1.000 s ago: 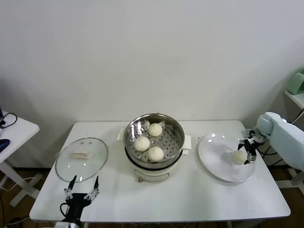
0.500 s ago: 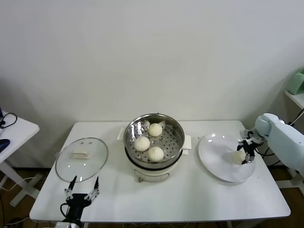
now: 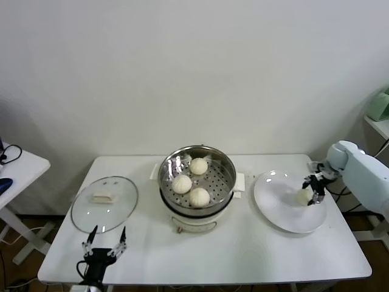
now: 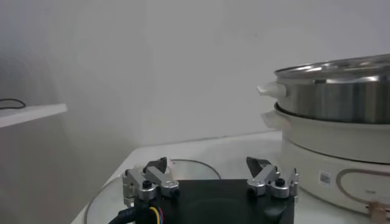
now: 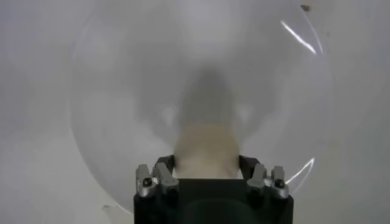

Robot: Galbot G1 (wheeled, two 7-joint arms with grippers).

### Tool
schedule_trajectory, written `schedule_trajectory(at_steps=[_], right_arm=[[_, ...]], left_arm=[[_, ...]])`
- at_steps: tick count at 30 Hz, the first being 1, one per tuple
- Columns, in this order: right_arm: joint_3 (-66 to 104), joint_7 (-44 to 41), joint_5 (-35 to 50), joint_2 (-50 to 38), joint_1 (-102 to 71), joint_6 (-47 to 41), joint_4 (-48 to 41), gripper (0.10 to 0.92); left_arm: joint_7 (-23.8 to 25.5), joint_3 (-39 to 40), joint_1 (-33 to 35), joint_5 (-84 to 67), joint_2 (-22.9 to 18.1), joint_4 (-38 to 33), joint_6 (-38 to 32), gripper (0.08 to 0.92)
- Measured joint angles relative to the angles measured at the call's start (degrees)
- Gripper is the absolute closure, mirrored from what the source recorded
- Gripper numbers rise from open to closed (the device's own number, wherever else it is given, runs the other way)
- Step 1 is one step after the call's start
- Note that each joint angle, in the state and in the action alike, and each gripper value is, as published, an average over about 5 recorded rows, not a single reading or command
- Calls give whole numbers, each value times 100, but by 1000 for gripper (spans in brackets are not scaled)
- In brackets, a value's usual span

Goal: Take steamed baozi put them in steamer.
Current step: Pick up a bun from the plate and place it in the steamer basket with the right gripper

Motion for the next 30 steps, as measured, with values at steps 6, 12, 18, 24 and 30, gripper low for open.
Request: schedule_trajectory(at_steps=[6,12,18,24,30], right_arm=[[-652,14,854,73,633,-252,149,330],[-1664,92,2192,271,1582,-628,375,330],[-2755,181,3655,537,2597,-1006,713,328],[-3824,293,4960,843,3443,-1332,1173,322],[-4737,432,5962,1081,4012,-1625,1789,321]], left_arm=[[-3,42,-10,-8,-7,-77,8,177],[9,135,11,27,-39,-148,-13,177],[-25,258,-12,83,-78,-221,-4,177],[-48,428,-50,85,-116,-366,73,177],[-95,612,-100,103,-126,-518,151,177]])
